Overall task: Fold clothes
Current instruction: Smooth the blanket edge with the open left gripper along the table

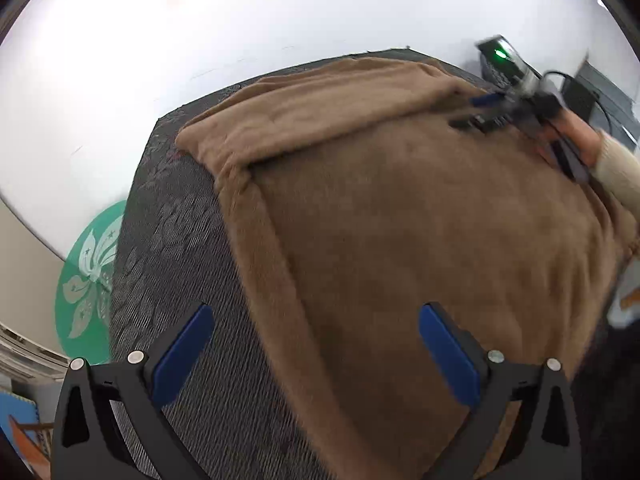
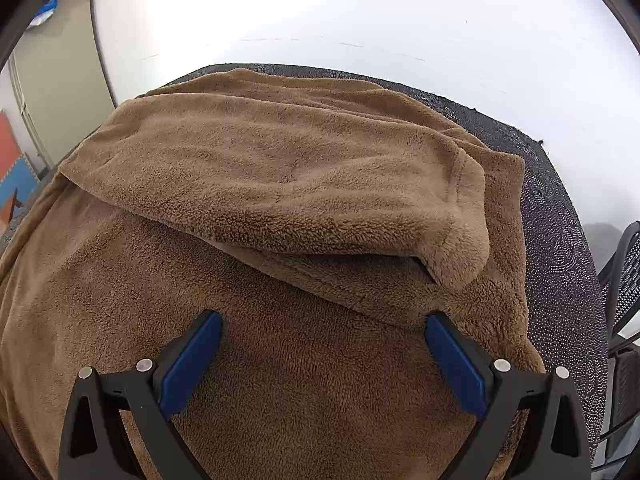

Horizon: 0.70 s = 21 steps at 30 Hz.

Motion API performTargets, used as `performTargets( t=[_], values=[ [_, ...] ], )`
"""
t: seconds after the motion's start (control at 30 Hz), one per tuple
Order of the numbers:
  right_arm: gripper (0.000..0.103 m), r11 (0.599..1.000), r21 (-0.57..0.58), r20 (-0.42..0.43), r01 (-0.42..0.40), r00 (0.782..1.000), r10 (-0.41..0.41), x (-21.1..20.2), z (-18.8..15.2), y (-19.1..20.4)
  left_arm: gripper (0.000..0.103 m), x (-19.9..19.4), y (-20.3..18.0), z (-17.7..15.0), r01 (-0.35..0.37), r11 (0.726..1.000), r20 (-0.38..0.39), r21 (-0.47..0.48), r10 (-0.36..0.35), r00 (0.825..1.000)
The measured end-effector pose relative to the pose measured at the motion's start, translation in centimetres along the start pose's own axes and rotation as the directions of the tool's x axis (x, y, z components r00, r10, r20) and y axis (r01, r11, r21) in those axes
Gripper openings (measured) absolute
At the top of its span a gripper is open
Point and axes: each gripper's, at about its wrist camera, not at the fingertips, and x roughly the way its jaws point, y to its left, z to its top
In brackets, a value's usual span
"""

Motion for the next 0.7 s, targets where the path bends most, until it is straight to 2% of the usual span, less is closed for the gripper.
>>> performTargets(
  t=[0.07,0.2,0.33,0.4,0.5,0.6,0.7],
  values=[
    [0.103,1.000,0.000,0.000,-0.001,1.000,0.001,0.0,0.0,0.0,0.103,-1.3,-0.1,-1.6,-0.019,1.000,-0.012,0.016,0.019,1.000],
    [0.103,1.000,0.001,0.000,0.000,1.000,0.000,0.0,0.0,-0.1,0.103,-2.8,-0.3,-4.2,0.015,1.000,-0.041,0.027,-0.014,0.999],
    [0.103,1.000,0.000,0.000,-0.001,1.000,0.001,0.0,0.0,-0.1,0.103,-3.8,-1.2,-5.7,0.114,0.993,-0.031,0.033,-0.113,0.993],
    [0.103,1.000,0.000,0.000,-0.001,1.000,0.001,0.0,0.0,-0.1,0.103,-3.9,-1.6,-6.0,0.214,0.977,-0.027,0.004,-0.214,0.976],
    [0.103,1.000,0.000,0.000,0.000,1.000,0.000,-0.1,0.0,-0.1,0.103,-3.7,-2.2,-6.0,0.306,0.951,-0.022,-0.033,-0.307,0.951],
    [0.103,1.000,0.000,0.000,0.000,1.000,0.000,-0.1,0.0,-0.1,0.103,-3.4,-3.1,-6.1,0.322,0.946,-0.025,-0.048,-0.323,0.946],
    [0.103,1.000,0.001,0.000,0.000,1.000,0.000,-0.1,0.0,-0.1,0.103,-2.8,-3.7,-6.5,0.305,0.951,-0.059,-0.057,-0.308,0.950]
  ],
)
